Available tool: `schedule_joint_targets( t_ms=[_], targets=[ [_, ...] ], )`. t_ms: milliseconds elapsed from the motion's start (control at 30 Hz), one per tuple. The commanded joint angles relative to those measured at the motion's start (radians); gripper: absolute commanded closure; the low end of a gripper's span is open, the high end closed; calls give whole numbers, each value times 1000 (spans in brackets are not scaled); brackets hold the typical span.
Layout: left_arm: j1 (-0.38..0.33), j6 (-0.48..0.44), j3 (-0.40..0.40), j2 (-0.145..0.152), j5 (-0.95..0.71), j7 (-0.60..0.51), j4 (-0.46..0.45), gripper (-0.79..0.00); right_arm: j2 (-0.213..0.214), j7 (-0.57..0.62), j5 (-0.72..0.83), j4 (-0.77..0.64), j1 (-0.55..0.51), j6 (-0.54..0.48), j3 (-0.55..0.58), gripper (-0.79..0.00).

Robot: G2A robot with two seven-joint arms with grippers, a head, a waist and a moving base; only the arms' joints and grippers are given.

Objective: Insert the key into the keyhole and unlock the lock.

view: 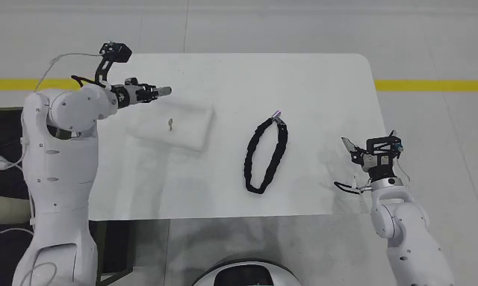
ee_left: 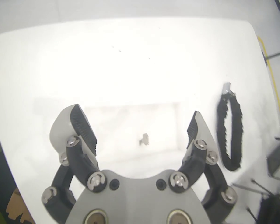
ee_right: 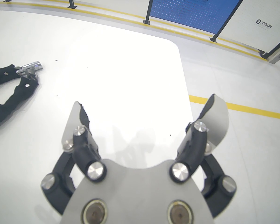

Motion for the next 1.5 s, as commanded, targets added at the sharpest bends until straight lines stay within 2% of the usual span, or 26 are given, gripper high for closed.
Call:
schedule_joint_targets(
  t_ms=[0,67,167,333,367,433,500,733,933,1000,1100,1133,1167,1467],
  targets=[
    [-70,19,48,0,-34,-148,69,-785,0,0,0,0,0,0,0,-785],
    [-135,74,110,-2,-19,-257,143,-785,0,0,0,0,0,0,0,-785],
    [-195,68,217,-3,-39,-257,240,-785,0,0,0,0,0,0,0,-785],
    [-262,42,351,13,-46,-257,334,-785,0,0,0,0,0,0,0,-785],
    [-271,42,371,17,-59,-257,352,-754,0,0,0,0,0,0,0,-785],
    [-289,40,402,24,-72,-257,375,-603,0,0,0,0,0,0,0,-785],
    [-299,40,425,30,-98,-257,396,-372,0,0,0,0,0,0,0,-785],
    [-329,51,480,54,-143,-257,427,-277,0,0,0,0,0,0,0,-785],
    [-340,59,521,70,-161,-257,434,-231,0,0,0,0,0,0,0,-785],
    [-341,60,536,73,-165,-257,435,-166,0,0,0,0,0,0,0,-785],
    [-347,57,557,78,-193,-257,442,-129,0,0,0,0,0,0,0,-785],
    [-353,56,567,81,-182,-257,441,-37,0,0,0,0,0,0,0,-785],
    [-356,58,574,83,-180,-257,440,0,0,0,0,0,0,0,0,-785],
    [-377,81,607,108,-201,-257,398,0,0,0,0,0,0,0,0,-785]
  ],
)
